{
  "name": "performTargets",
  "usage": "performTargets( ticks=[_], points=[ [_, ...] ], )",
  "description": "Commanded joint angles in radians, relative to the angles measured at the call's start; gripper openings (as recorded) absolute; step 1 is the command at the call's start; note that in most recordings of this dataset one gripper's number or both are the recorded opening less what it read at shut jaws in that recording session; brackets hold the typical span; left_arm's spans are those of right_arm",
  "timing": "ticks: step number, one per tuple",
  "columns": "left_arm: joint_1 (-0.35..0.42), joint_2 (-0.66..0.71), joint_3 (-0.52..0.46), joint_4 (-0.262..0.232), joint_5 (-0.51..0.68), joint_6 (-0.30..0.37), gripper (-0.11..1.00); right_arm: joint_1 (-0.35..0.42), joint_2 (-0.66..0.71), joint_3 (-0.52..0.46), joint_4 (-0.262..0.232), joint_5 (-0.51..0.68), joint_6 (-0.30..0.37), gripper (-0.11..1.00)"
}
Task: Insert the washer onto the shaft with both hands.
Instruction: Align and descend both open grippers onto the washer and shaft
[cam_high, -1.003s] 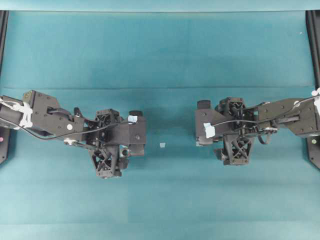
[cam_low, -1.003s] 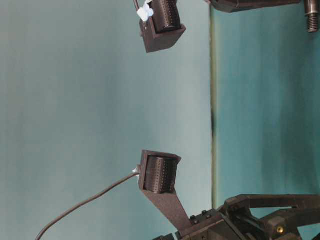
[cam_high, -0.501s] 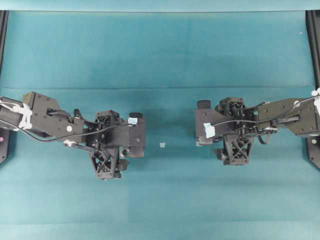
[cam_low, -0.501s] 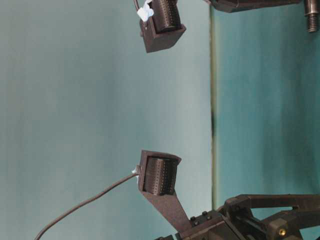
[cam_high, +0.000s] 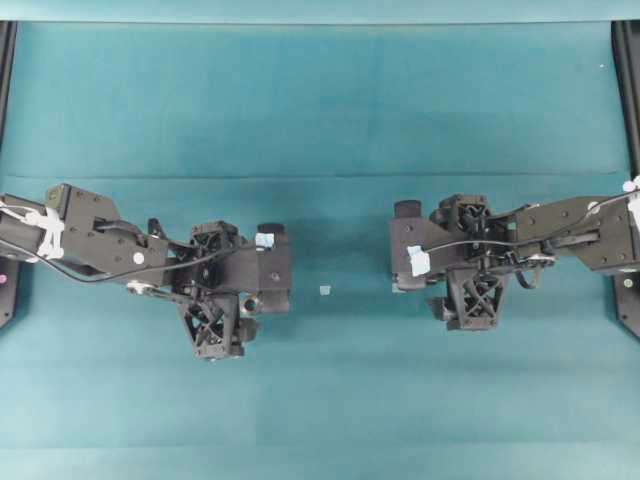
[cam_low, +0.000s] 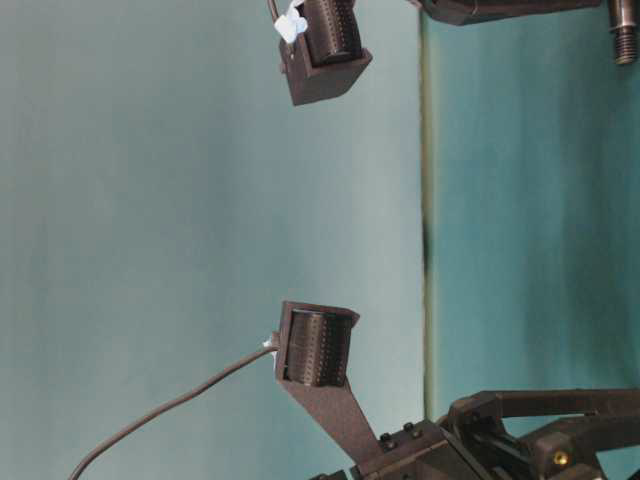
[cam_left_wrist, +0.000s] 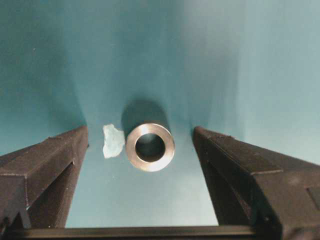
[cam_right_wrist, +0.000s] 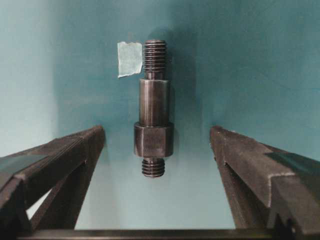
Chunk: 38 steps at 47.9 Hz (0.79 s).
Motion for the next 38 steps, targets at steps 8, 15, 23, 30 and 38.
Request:
performTargets(
  ticks=[8,15,23,30,38],
  points=[
    [-0.023,-0.003,0.002,-0.005,-0.014,-0.009,0.9,-0.005,-0.003,-0.005,-0.003,-0.011,-0.006,0.92],
    [-0.025,-0.003,0.002,-0.005,-0.014,-0.005,0.9,-0.003,-0.003,-0.002,-0.003,-0.011,-0.003,0.92],
    [-0.026,-0.003,0.005,-0.005,-0.011,0.003,0.9,-0.005,-0.003,0.0,-0.003,-0.014,-0.003,0.92],
    [-0.032,-0.003,0.003,-0.005,-0.011,0.005,0.9,-0.003,-0.003,0.0,-0.003,-0.014,0.0,0.92],
    [-0.035,-0.003,0.008,-0.005,-0.011,0.006,0.9,-0.003,-0.003,0.002,-0.003,-0.02,0.0,0.92]
  ],
)
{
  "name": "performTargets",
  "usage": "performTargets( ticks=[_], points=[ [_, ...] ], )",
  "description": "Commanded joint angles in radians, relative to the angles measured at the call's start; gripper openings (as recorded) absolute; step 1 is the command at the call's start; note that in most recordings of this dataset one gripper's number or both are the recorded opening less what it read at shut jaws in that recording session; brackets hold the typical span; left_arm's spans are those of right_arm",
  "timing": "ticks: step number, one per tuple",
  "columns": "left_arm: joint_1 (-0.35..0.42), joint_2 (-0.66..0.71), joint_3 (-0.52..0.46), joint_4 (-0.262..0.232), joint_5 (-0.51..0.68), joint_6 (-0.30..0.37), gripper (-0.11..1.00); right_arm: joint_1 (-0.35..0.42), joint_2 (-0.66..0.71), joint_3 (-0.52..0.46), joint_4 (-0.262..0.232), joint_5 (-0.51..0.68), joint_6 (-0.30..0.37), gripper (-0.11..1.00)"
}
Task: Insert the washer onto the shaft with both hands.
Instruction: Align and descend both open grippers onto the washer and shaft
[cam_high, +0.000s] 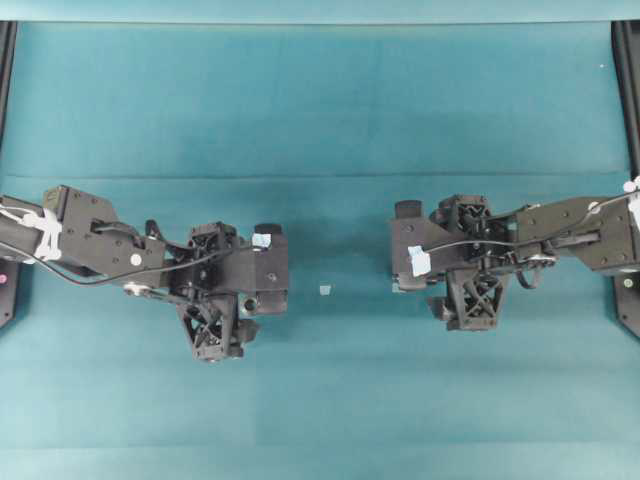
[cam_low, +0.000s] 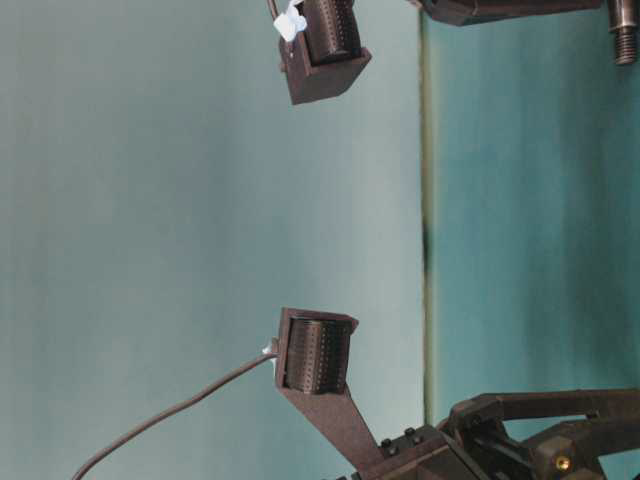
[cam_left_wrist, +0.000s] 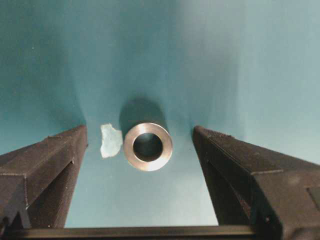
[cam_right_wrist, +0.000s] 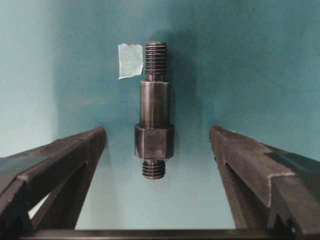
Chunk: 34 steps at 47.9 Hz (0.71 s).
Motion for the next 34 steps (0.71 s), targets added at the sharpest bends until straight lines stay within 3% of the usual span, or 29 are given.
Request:
performTargets(
  ticks=[1,34],
  points=[
    [-0.031,0.002,-0.002,-0.006,-0.002,0.002,0.9,-0.003,-0.005,-0.002,0.0,-0.008,0.0,0.92],
    [-0.035,0.0,-0.003,-0.006,0.002,0.0,0.9,-0.008,-0.003,-0.003,0.0,-0.003,0.0,0.91]
  ],
)
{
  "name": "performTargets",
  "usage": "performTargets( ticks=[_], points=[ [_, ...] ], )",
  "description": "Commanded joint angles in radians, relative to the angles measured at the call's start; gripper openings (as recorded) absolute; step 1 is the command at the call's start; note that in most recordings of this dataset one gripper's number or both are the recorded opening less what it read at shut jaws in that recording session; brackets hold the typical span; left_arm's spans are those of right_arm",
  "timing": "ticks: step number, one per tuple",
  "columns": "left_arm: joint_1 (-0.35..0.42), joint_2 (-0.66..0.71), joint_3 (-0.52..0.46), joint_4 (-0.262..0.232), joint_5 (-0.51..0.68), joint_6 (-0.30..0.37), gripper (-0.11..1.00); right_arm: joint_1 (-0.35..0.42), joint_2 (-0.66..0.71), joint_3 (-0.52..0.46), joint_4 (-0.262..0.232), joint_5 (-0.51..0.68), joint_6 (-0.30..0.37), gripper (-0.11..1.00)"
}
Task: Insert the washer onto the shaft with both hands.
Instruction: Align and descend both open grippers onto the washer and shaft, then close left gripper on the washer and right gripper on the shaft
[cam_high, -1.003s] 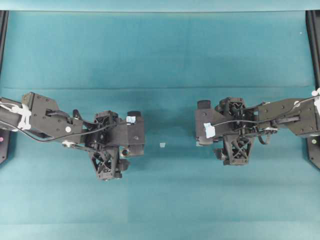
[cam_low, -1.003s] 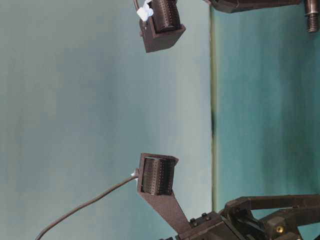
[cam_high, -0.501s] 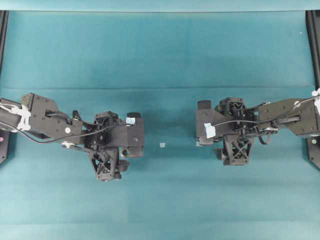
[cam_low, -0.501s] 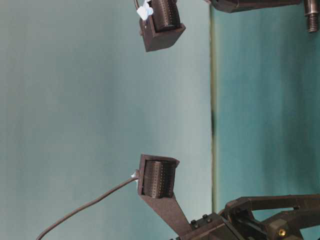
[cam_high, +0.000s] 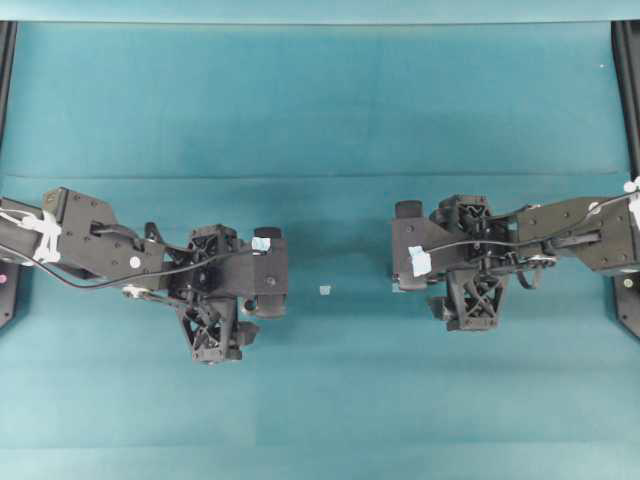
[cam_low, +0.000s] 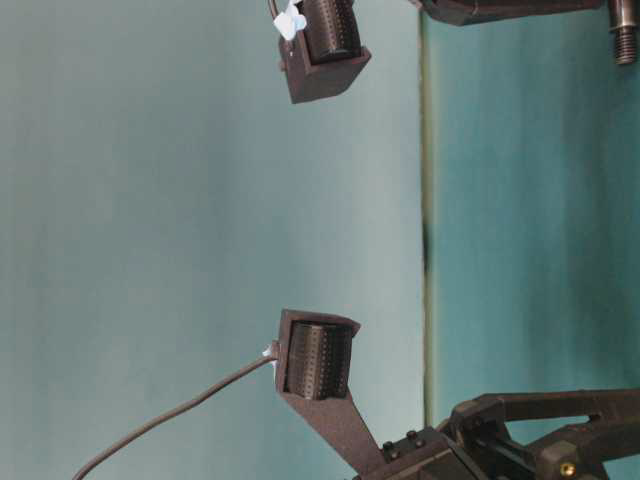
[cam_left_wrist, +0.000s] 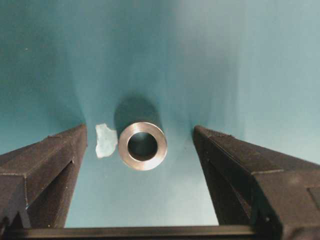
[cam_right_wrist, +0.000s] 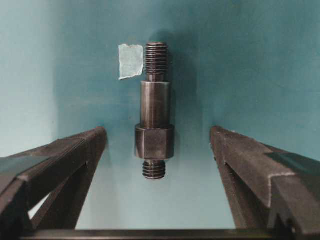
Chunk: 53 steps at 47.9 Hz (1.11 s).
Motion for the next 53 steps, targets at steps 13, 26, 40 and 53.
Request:
performTargets(
  ticks=[13,26,40,53],
  points=[
    [-0.028,-0.002,-0.005,-0.006,0.002,-0.005,0.88,-0.015,0.0,-0.008,0.002,0.014,0.003,0.49],
    [-0.028,-0.003,-0.003,-0.006,0.009,-0.005,0.56,-0.017,0.002,-0.011,0.002,0.037,0.0,0.05],
    [-0.028,-0.003,-0.005,-0.006,0.011,-0.002,0.35,-0.017,0.002,-0.011,0.005,0.051,0.0,0.0],
    [-0.028,-0.003,-0.008,-0.003,0.011,-0.003,0.35,-0.017,0.002,-0.012,0.006,0.051,0.0,0.0]
  ],
)
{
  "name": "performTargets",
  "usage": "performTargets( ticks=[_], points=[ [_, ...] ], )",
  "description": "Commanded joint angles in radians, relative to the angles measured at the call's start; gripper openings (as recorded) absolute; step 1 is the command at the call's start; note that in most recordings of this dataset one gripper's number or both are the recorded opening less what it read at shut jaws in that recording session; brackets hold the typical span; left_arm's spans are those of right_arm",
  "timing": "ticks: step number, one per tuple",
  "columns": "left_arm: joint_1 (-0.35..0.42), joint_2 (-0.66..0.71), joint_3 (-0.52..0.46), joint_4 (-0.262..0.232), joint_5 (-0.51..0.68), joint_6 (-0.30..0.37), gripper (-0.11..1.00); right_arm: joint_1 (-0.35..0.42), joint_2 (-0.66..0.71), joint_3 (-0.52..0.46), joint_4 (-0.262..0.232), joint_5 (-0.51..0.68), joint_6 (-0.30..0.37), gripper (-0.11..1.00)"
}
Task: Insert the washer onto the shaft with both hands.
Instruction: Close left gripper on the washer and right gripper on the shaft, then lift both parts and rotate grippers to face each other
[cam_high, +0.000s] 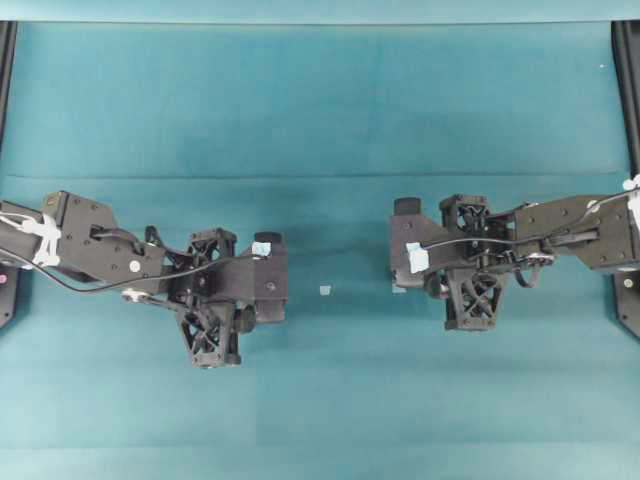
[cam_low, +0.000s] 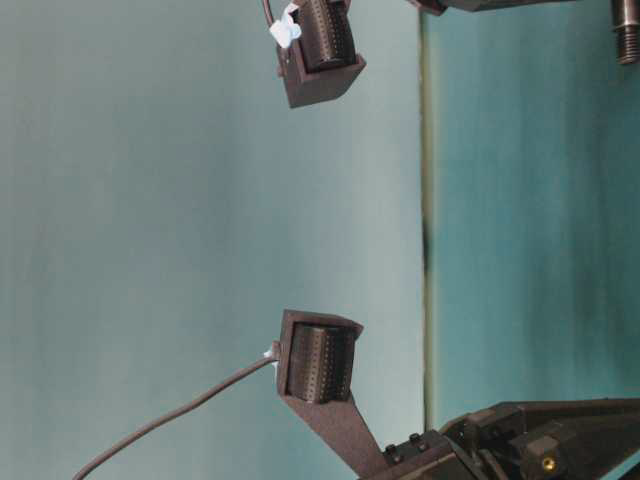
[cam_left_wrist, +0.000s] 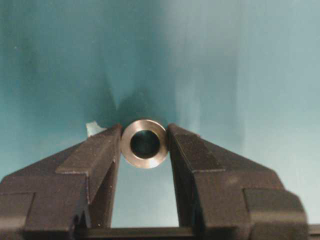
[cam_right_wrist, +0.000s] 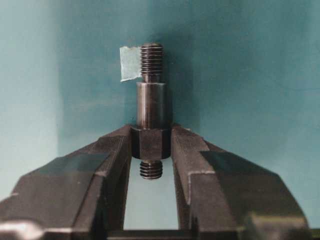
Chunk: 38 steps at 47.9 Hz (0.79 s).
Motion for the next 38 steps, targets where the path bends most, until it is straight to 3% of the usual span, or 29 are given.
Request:
performTargets(
  ticks=[1,19,38],
  points=[
    [-0.018,-0.003,-0.005,-0.005,0.003,-0.002,0.35,-0.012,0.002,0.002,-0.003,0.008,0.0,0.0],
    [-0.018,-0.046,-0.015,-0.002,0.002,0.0,0.35,-0.012,-0.014,-0.009,-0.002,0.006,-0.006,0.0],
    [-0.006,-0.153,0.005,-0.002,-0.04,0.002,0.35,-0.012,-0.126,-0.021,-0.002,-0.002,0.006,0.0]
  ],
)
